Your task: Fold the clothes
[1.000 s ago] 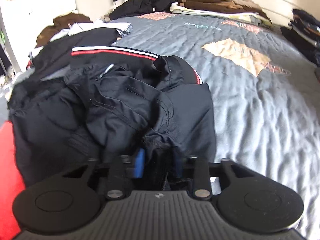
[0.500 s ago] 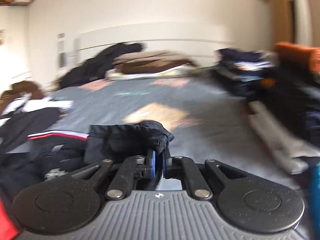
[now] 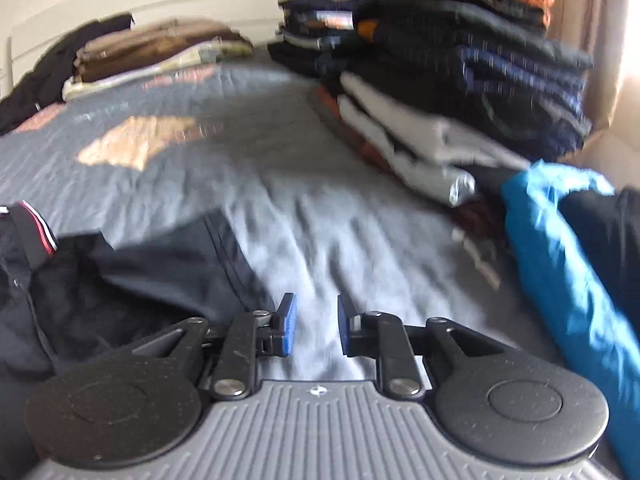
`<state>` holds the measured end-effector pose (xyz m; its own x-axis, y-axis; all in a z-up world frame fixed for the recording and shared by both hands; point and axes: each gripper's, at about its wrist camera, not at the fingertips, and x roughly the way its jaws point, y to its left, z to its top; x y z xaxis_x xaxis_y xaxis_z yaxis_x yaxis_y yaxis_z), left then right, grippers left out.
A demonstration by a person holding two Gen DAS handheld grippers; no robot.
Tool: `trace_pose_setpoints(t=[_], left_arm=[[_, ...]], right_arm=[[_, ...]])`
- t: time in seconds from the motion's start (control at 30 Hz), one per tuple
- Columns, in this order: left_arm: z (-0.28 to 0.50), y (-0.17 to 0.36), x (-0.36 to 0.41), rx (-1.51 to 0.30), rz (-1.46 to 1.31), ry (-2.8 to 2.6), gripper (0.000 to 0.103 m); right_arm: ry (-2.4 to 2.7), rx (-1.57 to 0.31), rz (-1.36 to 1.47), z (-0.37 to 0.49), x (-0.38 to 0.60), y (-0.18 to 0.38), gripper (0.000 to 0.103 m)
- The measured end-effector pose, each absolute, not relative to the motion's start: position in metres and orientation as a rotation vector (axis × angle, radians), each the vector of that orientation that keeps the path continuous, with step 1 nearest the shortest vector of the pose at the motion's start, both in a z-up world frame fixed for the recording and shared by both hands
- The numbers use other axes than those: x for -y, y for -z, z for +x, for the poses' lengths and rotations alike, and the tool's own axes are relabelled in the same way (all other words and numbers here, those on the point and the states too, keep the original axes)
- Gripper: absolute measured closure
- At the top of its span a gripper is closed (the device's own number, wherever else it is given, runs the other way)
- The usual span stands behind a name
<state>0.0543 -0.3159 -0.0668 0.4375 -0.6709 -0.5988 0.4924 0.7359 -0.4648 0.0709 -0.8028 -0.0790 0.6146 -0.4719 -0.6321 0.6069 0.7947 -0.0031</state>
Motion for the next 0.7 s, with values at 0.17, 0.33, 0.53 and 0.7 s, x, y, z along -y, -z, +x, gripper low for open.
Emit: trace_pose_setpoints(t=[0.17,0.33,0.53,0.7], left_arm=[[0.054,0.068,0.318,-0.851,-0.218,0.730,0.028],[0.056,0.073,0.318,-0.865,-0.211,0.722,0.028],[0.057,0.073,0.316,-0.869,-0.216,0.726,0.028],[0.058,0.074,0.314,-0.875,-0.221,0.722,0.028]], right_arm=[[0.438,-0.633,0.136,0.097,0.777,0.063,0.063],[0.181,-0.697,0.140,0.154,0.725,0.066,0.056],[0.056,-0.815,0.272,0.214,0.679,0.086,0.054],[0.055,-0.917,0.368,0.250,0.657,0.110,0.051]])
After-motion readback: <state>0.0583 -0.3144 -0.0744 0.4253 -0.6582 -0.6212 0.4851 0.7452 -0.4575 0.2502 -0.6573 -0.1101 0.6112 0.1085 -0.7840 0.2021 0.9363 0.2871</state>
